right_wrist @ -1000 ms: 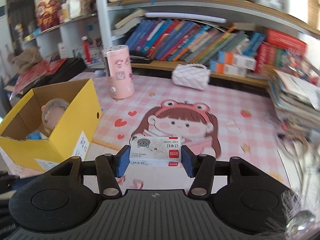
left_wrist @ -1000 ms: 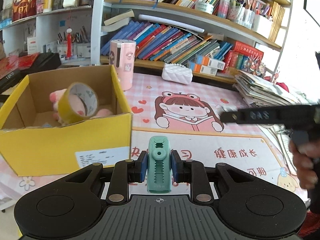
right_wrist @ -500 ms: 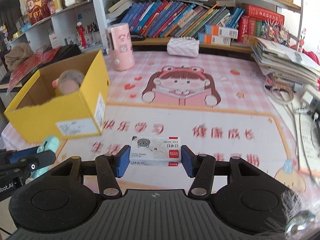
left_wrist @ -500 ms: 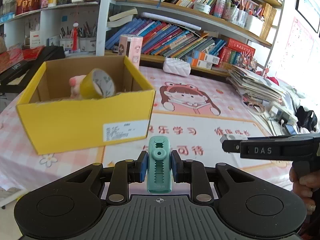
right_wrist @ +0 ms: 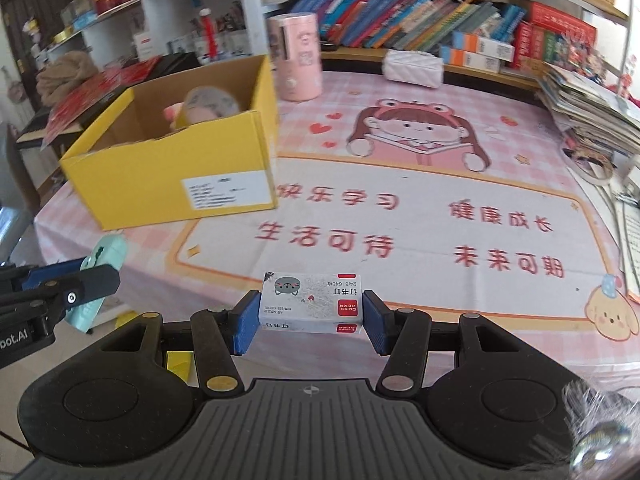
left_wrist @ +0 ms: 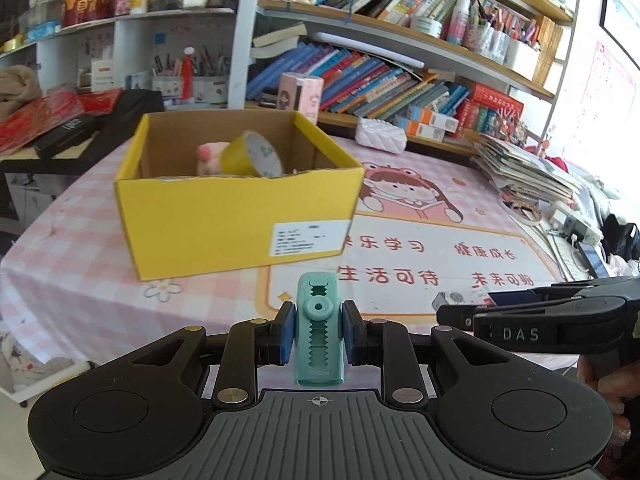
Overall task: Organize objects
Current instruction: 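Lift and carry the green toy and white box toward the yellow box with both grippers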
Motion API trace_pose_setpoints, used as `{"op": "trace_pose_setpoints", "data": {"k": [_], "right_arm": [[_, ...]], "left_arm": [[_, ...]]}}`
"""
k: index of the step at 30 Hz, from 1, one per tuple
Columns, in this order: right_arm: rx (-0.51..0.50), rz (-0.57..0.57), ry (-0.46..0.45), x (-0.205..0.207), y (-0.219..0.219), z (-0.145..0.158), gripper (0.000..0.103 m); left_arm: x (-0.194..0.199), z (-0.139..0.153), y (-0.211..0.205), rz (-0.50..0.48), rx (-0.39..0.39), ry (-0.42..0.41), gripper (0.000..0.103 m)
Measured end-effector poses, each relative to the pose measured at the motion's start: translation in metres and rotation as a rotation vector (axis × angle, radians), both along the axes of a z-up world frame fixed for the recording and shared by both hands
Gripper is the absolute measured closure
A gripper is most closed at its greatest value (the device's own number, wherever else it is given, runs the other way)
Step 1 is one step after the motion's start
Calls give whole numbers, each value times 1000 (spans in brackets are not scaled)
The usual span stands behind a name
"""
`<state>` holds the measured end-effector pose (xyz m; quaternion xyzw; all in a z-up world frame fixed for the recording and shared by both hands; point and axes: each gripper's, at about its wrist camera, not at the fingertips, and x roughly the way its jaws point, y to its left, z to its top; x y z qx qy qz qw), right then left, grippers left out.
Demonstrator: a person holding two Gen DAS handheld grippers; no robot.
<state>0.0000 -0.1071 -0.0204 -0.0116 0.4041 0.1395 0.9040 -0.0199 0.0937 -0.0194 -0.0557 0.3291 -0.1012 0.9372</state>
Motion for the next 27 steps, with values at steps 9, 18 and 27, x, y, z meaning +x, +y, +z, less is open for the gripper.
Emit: {"op": "trace_pose_setpoints", "data": {"k": [9,18,27], "right_arm": [[-23,101,-22,-8,36,6,52],[-36,158,-39,1,59,14,52],[-15,219,-131,33,74,34,52]], "left_arm": [[-8,5,26,56,-7,-29,80],[-4,16,41,99,-9,-64,80],[30,34,52,145,2,-118,80]]}}
